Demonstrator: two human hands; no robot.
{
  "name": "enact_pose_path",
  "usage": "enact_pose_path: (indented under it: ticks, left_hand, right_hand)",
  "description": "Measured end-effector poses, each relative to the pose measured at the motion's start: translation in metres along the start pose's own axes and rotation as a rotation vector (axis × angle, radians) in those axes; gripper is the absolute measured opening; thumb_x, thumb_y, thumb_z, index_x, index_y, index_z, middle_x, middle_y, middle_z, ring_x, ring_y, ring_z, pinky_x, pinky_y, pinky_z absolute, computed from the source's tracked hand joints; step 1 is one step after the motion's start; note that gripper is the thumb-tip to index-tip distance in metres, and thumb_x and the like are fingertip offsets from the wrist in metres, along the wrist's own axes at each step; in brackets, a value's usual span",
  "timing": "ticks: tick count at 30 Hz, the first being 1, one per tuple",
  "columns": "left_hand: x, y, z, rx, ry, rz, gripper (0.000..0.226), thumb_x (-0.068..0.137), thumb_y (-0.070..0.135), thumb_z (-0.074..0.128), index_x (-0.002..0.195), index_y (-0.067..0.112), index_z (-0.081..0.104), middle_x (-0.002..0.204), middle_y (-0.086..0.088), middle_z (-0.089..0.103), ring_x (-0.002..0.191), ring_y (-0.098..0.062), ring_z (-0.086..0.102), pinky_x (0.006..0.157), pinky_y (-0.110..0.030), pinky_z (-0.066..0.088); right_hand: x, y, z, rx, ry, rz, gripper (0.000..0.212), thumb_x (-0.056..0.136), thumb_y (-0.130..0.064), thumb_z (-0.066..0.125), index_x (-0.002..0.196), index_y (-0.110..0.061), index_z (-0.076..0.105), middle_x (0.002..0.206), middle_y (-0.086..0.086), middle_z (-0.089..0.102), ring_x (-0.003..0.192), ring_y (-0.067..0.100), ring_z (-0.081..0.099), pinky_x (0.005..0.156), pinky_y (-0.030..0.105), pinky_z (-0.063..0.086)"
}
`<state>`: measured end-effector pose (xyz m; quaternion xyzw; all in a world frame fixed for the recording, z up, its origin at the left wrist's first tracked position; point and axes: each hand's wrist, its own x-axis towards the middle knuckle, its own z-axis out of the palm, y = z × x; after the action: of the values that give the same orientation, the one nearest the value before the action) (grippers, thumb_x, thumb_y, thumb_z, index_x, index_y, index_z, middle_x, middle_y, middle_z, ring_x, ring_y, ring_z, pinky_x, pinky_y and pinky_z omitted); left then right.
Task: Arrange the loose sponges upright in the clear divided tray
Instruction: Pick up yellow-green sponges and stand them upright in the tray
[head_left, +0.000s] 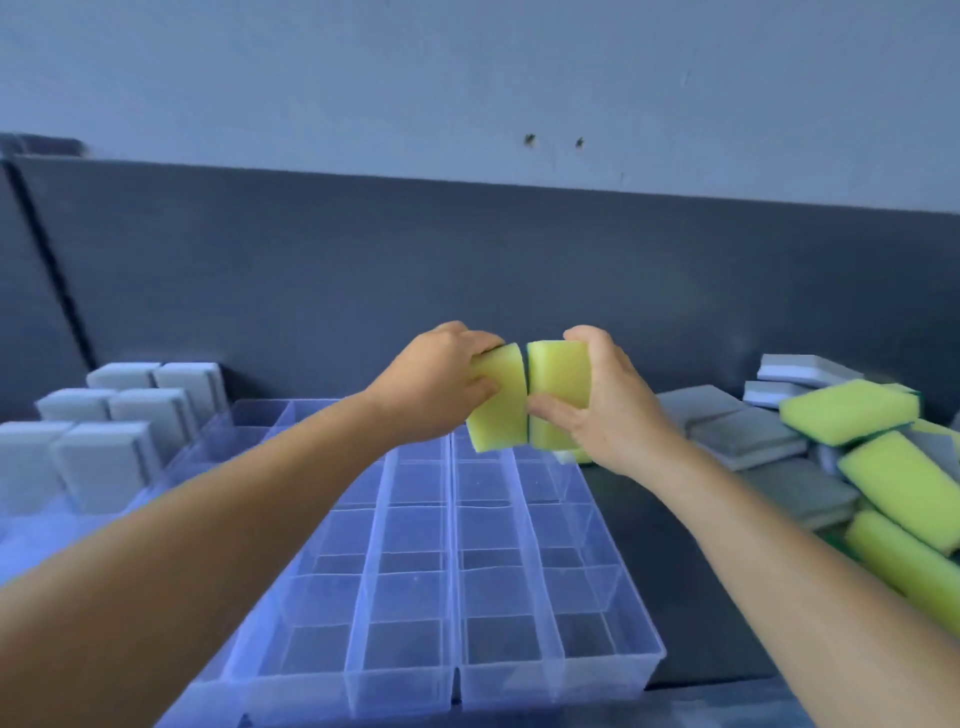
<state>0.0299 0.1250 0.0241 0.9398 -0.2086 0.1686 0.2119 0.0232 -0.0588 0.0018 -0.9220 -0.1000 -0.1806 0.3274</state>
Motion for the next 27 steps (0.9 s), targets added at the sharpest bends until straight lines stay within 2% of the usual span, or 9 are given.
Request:
enact_pose_path:
  ticks: [3,7,10,14,17,21,23,27]
  left_hand:
    - [-0.012,-0.035,-0.026,0.038,0.001,-0.042,0.036,0.091,0.019,0.054,0.128,0.021,0.055,0.111,-0.004,0.055,0.099,-0.02,0.051,0.076,-0.022,0.033]
    - [-0.024,-0.085,-0.055,0.067,0.023,-0.118,0.043,0.088,0.016,0.057,0.13,0.023,0.053,0.124,0.0,0.057,0.111,-0.019,0.053,0.085,-0.021,0.035]
    - [-0.03,-0.12,-0.071,0.085,0.042,-0.167,0.044,0.088,0.016,0.058,0.13,0.024,0.053,0.124,-0.001,0.055,0.112,-0.02,0.052,0.085,-0.021,0.035]
    - [-0.033,-0.161,-0.086,0.101,0.073,-0.267,0.044,0.09,0.017,0.055,0.132,0.027,0.051,0.122,-0.002,0.044,0.101,-0.024,0.053,0.082,-0.027,0.041]
    - [-0.034,-0.191,-0.093,0.143,0.055,-0.313,0.044,0.089,0.016,0.055,0.131,0.028,0.051,0.12,-0.002,0.043,0.099,-0.025,0.054,0.084,-0.035,0.048]
    - [-0.033,-0.222,-0.09,0.221,-0.015,-0.323,0.046,0.088,0.017,0.058,0.132,0.028,0.052,0.127,-0.001,0.049,0.119,-0.023,0.042,0.093,-0.037,0.045]
    - [-0.03,-0.231,-0.086,0.224,-0.054,-0.323,0.046,0.088,0.017,0.058,0.132,0.027,0.052,0.128,0.0,0.05,0.122,-0.022,0.041,0.094,-0.036,0.044]
    - [-0.024,-0.244,-0.075,0.248,-0.124,-0.336,0.046,0.086,0.015,0.057,0.13,0.029,0.053,0.122,-0.001,0.044,0.106,-0.028,0.053,0.081,-0.036,0.048]
  right_hand:
    - [0.014,-0.032,0.027,0.029,-0.027,-0.071,0.067,0.082,-0.044,0.067,0.135,-0.026,0.031,0.133,-0.003,0.041,0.1,0.011,0.038,0.081,0.025,0.031]
    - [0.031,-0.071,0.062,0.088,-0.041,-0.15,0.051,0.088,-0.033,0.062,0.133,-0.027,0.039,0.13,-0.002,0.046,0.099,0.01,0.041,0.081,0.022,0.032]
    - [0.045,-0.095,0.088,0.097,-0.076,-0.187,0.047,0.09,-0.027,0.06,0.133,-0.03,0.043,0.127,0.0,0.049,0.099,0.012,0.044,0.081,0.023,0.033]
    - [0.063,-0.118,0.119,0.142,-0.069,-0.178,0.034,0.088,-0.021,0.061,0.12,-0.029,0.051,0.113,-0.002,0.054,0.089,0.016,0.05,0.073,0.025,0.037]
    - [0.075,-0.129,0.141,0.146,-0.054,-0.134,0.03,0.086,-0.018,0.062,0.114,-0.027,0.054,0.11,-0.002,0.045,0.083,0.016,0.049,0.071,0.024,0.038]
    - [0.088,-0.141,0.17,0.124,-0.091,-0.104,0.032,0.086,-0.018,0.062,0.116,-0.026,0.054,0.113,-0.002,0.039,0.082,0.017,0.049,0.072,0.026,0.04]
    - [0.094,-0.144,0.182,0.098,-0.107,-0.103,0.032,0.087,-0.019,0.062,0.117,-0.026,0.053,0.114,-0.003,0.038,0.079,0.013,0.047,0.072,0.024,0.037]
    - [0.101,-0.144,0.203,0.04,-0.125,-0.111,0.031,0.085,-0.018,0.063,0.114,-0.026,0.055,0.113,-0.003,0.04,0.069,0.01,0.046,0.07,0.026,0.041]
